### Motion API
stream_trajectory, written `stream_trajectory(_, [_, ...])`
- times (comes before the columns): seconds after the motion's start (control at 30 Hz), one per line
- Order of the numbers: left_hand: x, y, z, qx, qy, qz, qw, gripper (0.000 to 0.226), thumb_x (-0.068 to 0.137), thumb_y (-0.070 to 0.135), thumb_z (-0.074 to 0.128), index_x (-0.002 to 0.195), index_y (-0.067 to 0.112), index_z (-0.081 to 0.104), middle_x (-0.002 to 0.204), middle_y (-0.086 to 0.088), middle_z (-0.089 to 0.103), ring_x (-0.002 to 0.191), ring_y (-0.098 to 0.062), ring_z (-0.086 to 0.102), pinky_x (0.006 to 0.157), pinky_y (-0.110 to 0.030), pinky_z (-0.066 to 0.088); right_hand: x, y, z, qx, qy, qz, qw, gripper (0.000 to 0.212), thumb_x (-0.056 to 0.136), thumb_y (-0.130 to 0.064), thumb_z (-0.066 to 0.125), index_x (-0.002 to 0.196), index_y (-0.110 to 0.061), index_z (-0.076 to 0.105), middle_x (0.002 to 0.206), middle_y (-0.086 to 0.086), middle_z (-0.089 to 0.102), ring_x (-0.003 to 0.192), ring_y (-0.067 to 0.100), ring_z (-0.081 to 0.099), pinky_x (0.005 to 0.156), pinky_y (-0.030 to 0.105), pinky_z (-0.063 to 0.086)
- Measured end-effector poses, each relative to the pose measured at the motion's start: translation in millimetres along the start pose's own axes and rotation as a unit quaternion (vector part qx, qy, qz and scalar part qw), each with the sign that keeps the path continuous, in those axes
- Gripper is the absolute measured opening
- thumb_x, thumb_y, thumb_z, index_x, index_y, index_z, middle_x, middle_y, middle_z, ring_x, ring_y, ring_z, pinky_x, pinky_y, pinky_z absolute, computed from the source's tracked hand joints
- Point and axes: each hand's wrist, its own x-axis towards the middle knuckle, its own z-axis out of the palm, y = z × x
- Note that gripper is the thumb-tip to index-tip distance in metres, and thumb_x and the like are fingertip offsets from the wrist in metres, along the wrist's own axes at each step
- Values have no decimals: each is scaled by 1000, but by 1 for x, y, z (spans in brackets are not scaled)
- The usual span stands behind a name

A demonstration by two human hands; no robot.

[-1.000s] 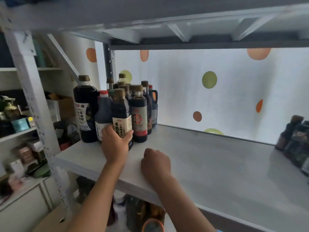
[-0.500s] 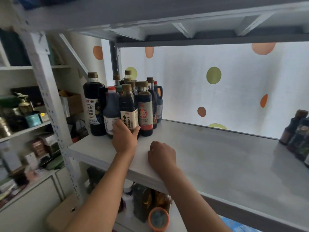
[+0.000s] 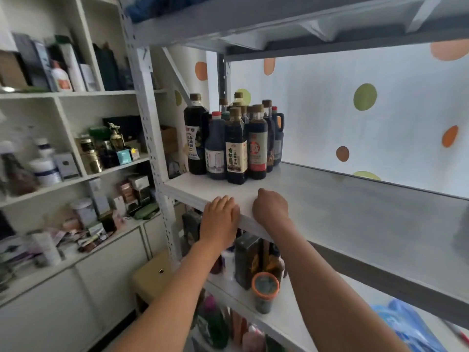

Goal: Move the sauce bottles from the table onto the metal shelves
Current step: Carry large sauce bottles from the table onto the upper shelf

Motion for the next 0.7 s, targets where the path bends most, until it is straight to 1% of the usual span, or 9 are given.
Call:
stream_trajectory(0.1, [-36, 1, -6, 12, -10, -13, 1000, 60, 99, 11, 40, 154, 20, 17, 162, 3, 14, 149, -16, 8, 121, -45, 13, -29, 1, 0, -50, 53, -23, 997, 26, 99, -25, 44, 109, -12, 63, 99, 5, 64, 88, 21, 57, 77, 32, 49])
stream_trajectory(0.17, [-54, 6, -8, -13, 8, -44, 999, 59, 97, 7, 43, 152, 21, 25, 160, 4, 21, 148, -15, 13, 121, -46, 11, -54, 1, 10, -85, 123, -39, 988, 24, 98, -26, 47, 107, -12, 65, 98, 5, 63, 87, 21, 57, 75, 33, 46])
stream_trajectory(0.23, [-77, 10, -3, -21, 24, -65, 997, 56, 98, 9, 43, 151, 22, 29, 158, 4, 26, 148, -15, 14, 122, -45, 9, -86, 0, 31, -60, 191, -56, 978, 23, 92, -22, 54, 109, -12, 66, 107, 10, 62, 99, 29, 55, 86, 40, 43])
stream_trajectory(0.3, [-102, 9, 7, -4, 19, -79, 997, 61, 98, 9, 43, 153, 22, 21, 161, 4, 18, 150, -15, 7, 122, -45, 8, -119, 2, 55, 10, 223, -72, 972, 32, 89, -20, 59, 120, -13, 63, 131, 17, 56, 126, 37, 45, 113, 49, 30])
stream_trajectory(0.33, [-112, 5, 11, 3, 18, -85, 996, 63, 98, 9, 43, 154, 22, 17, 162, 3, 14, 150, -16, 5, 122, -45, 8, -133, 3, 63, 41, 203, -86, 975, 39, 90, -20, 58, 128, -13, 59, 146, 19, 45, 141, 37, 32, 122, 48, 14])
stream_trajectory(0.4, [-135, -1, 15, 18, 13, -96, 995, 67, 97, 9, 44, 155, 21, 12, 163, 1, 10, 150, -17, 1, 122, -45, 8, -157, 1, 80, 87, 101, -104, 986, 55, 94, -17, 50, 148, -15, 39, 164, 12, 17, 153, 25, 4, 123, 41, -6])
stream_trajectory(0.5, [-171, -18, 22, 31, 15, -114, 993, 68, 96, 7, 48, 154, 18, 16, 162, -2, 14, 150, -20, 7, 122, -42, 10, -179, -11, 99, 129, 7, -135, 982, 69, 93, -12, 42, 157, -17, 18, 166, 4, 3, 153, 16, -1, 125, 38, 1])
stream_trajectory(0.6, [-208, -54, 27, 44, 23, -145, 988, 57, 94, 10, 52, 148, 15, 34, 152, -5, 37, 141, -22, 30, 115, -37, 29, -193, -38, 115, 162, -63, -165, 971, 66, 96, -16, 43, 157, -17, 17, 166, 2, 8, 152, 17, 9, 123, 34, 8])
stream_trajectory(0.7, [-240, -91, 31, 41, 15, -172, 984, 51, 87, 9, 57, 138, 8, 47, 138, -13, 51, 129, -31, 45, 105, -42, 39, -202, -71, 138, 155, -112, -203, 960, 65, 96, -15, 44, 156, -17, 21, 165, 3, 12, 151, 21, 16, 121, 36, 16])
